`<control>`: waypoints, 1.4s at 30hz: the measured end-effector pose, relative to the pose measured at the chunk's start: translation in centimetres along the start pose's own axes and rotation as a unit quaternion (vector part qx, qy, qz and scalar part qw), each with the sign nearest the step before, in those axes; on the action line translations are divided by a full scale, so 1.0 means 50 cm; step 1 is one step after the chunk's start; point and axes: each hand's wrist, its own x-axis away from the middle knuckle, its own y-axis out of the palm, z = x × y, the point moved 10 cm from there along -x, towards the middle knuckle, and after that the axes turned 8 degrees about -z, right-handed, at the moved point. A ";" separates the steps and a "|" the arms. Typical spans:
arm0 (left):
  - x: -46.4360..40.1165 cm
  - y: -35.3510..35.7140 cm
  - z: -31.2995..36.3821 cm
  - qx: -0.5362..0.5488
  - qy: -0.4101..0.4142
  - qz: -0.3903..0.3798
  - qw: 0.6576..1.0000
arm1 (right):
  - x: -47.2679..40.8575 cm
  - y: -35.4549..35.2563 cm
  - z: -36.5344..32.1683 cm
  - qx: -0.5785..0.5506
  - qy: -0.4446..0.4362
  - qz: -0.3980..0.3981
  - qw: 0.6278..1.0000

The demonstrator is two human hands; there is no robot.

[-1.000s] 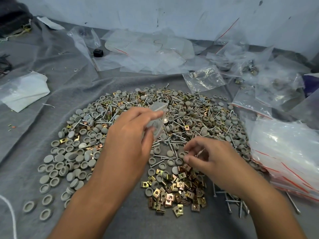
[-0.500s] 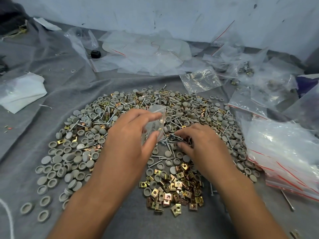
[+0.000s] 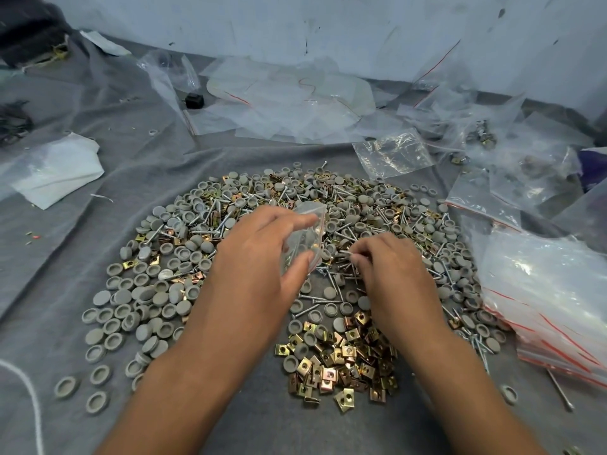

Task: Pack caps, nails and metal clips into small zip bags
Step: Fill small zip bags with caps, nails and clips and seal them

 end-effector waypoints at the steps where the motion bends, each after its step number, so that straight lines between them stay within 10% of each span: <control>1: 0.000 0.001 -0.001 -0.004 0.000 -0.003 1.000 | -0.001 -0.006 0.006 -0.056 0.001 0.000 0.998; 6: -0.005 0.017 -0.003 -0.011 -0.007 -0.021 1.000 | 0.038 -0.097 -0.044 -0.285 -0.118 0.099 0.946; 26: -0.007 0.034 -0.002 -0.006 0.002 -0.027 1.000 | 0.083 -0.128 -0.111 -0.181 -0.211 0.197 0.940; 33: -0.004 0.035 -0.005 -0.018 -0.004 -0.029 0.999 | 0.044 -0.135 -0.016 -0.243 -0.092 0.159 0.952; 38: -0.007 0.036 -0.008 -0.027 -0.016 -0.035 0.999 | 0.003 -0.025 0.068 -0.095 0.042 -0.060 0.993; 42: -0.007 0.033 -0.006 -0.022 -0.011 -0.034 0.999 | 0.000 -0.010 0.047 0.018 0.027 -0.062 0.998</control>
